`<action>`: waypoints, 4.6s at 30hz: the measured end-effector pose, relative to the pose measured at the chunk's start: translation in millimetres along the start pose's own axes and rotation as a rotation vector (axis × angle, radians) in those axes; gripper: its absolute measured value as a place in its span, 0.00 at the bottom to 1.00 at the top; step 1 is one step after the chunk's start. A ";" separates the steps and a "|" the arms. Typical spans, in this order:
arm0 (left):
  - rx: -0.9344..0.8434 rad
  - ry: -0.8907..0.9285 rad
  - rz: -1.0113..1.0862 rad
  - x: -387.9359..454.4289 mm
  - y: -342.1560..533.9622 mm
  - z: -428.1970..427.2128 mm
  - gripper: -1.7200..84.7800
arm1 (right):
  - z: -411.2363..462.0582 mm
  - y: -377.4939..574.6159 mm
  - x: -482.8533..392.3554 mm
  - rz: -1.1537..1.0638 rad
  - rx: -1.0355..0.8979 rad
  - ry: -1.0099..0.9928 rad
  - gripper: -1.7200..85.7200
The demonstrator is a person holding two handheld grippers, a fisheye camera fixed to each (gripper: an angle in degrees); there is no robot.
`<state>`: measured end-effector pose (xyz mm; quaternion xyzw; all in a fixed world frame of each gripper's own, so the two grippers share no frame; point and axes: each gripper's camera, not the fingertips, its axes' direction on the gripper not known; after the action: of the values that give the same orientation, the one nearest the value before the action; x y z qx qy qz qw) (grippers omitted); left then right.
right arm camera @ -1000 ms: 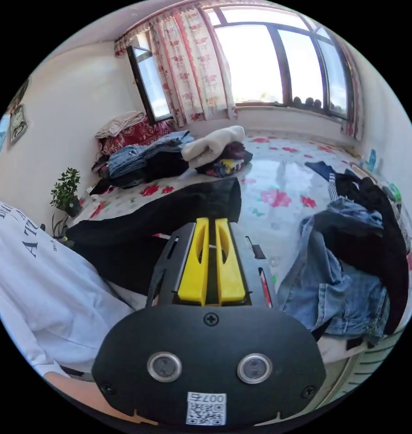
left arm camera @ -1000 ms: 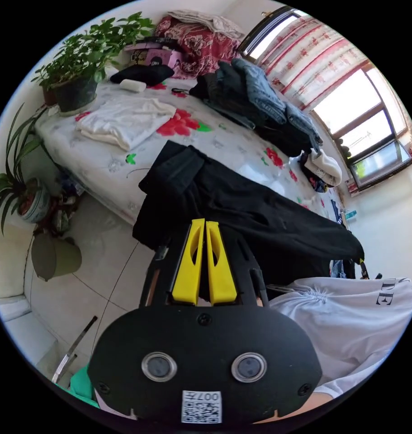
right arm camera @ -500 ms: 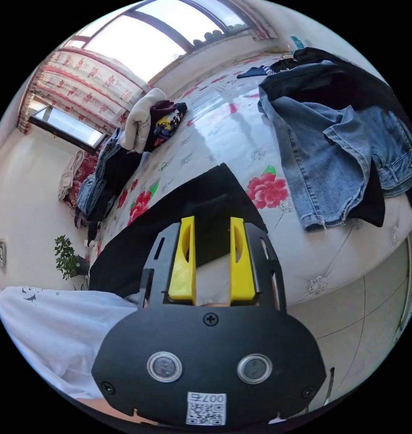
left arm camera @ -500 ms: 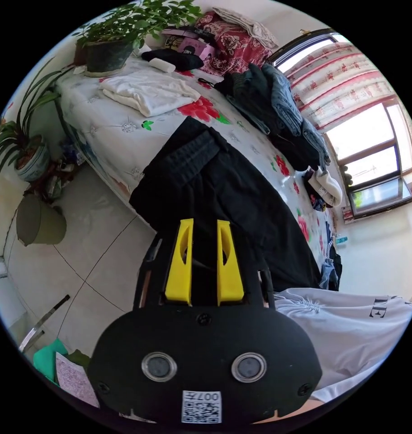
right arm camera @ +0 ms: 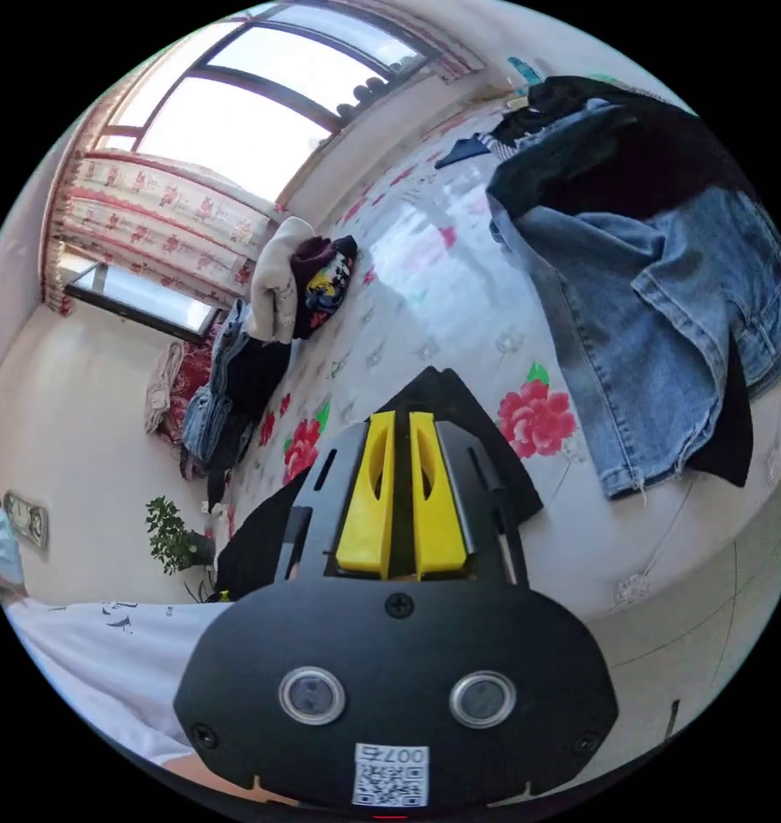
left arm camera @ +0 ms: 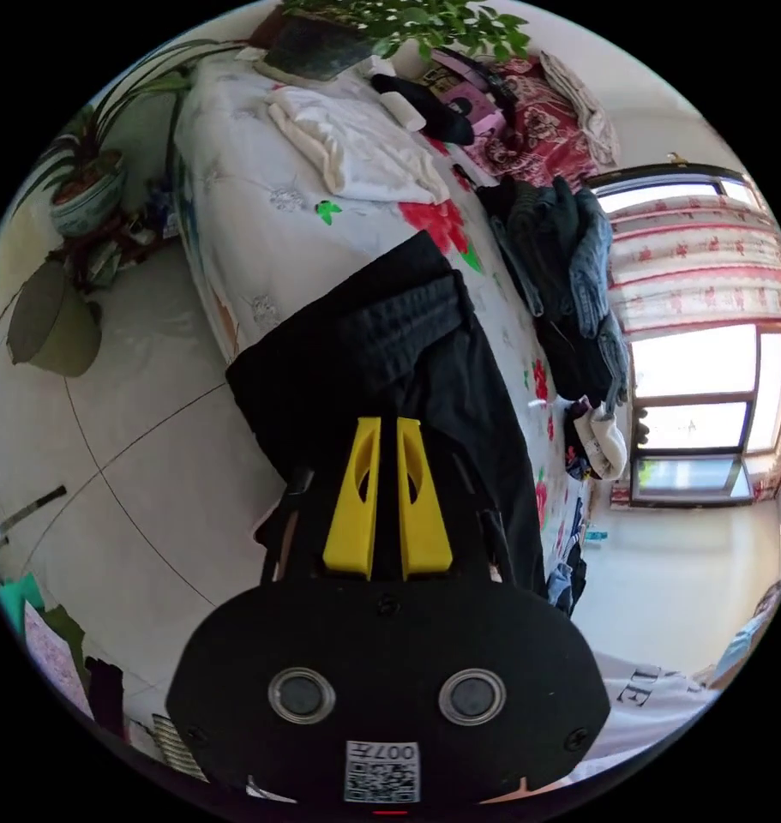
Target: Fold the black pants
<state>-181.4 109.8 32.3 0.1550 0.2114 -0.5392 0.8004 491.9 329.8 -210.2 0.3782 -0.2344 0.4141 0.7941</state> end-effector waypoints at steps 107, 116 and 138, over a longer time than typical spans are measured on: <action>-0.858 0.534 1.254 249.4 179.1 386.5 0.15 | 148.8 162.2 57.5 -0.075 -0.214 -0.103 0.10; -0.604 0.270 0.841 145.8 73.8 413.5 0.18 | 165.8 144.2 107.8 0.058 -0.327 -0.173 0.13; -0.577 0.495 1.066 347.7 -80.0 503.3 0.06 | 214.4 -101.2 -107.8 -0.337 -0.435 -0.520 0.04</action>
<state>-55.0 -436.8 289.0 0.1371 0.4200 0.0617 0.8950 504.7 70.1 -195.7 0.3263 -0.4453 0.1084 0.8267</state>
